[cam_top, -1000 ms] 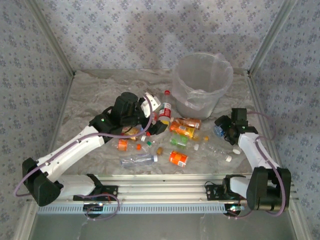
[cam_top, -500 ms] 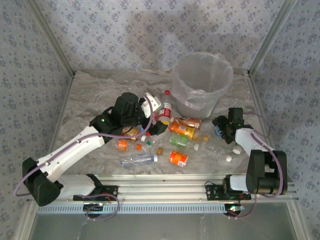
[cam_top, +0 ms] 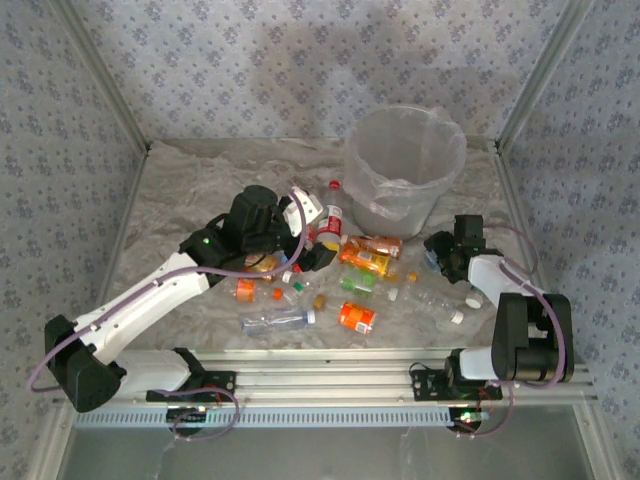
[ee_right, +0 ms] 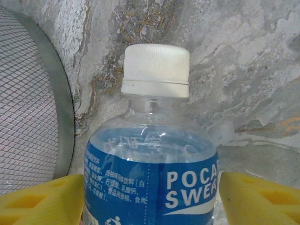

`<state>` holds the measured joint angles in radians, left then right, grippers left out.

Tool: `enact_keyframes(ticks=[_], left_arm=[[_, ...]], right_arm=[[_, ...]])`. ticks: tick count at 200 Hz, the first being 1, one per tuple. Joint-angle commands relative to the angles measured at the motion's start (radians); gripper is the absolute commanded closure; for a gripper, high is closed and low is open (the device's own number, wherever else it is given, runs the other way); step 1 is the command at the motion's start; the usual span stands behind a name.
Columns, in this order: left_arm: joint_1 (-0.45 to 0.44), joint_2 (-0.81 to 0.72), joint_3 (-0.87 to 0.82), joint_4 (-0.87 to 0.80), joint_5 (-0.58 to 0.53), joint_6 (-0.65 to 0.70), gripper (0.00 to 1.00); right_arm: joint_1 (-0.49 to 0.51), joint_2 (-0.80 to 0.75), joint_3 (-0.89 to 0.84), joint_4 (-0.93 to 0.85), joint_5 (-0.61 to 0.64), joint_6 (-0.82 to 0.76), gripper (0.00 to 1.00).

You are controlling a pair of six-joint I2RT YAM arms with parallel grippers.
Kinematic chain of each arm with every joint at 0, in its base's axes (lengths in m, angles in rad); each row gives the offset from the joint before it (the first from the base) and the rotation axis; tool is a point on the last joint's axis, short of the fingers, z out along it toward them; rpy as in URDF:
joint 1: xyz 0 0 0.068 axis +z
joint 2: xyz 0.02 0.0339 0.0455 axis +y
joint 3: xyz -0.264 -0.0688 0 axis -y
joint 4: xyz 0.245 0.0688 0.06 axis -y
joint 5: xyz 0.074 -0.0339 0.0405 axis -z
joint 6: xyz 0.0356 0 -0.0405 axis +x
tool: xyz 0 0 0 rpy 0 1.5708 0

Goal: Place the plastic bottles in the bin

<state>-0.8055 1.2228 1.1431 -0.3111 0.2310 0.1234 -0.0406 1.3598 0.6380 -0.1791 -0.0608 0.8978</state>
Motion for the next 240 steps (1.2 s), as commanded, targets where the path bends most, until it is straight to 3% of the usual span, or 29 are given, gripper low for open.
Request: enact_keyframes(ticks=[1,87,152,240], left_arm=[[-0.008,-0.022,0.009,0.014,-0.001,0.007,0.0],[-0.01,-0.035,0.009,0.016,0.002,0.001,0.0],[-0.011,-0.04,0.009,0.029,0.019,-0.02,0.0],[-0.011,-0.058,0.007,0.041,0.04,-0.037,0.0]], right_arm=[[0.004,0.014,-0.006,0.01,0.023,0.017,0.26],[-0.027,-0.022,0.042,0.001,0.045,0.011,0.31],[-0.106,-0.187,0.123,-0.13,0.071,-0.076,0.32],[-0.077,-0.45,0.27,-0.282,0.174,-0.228,0.34]])
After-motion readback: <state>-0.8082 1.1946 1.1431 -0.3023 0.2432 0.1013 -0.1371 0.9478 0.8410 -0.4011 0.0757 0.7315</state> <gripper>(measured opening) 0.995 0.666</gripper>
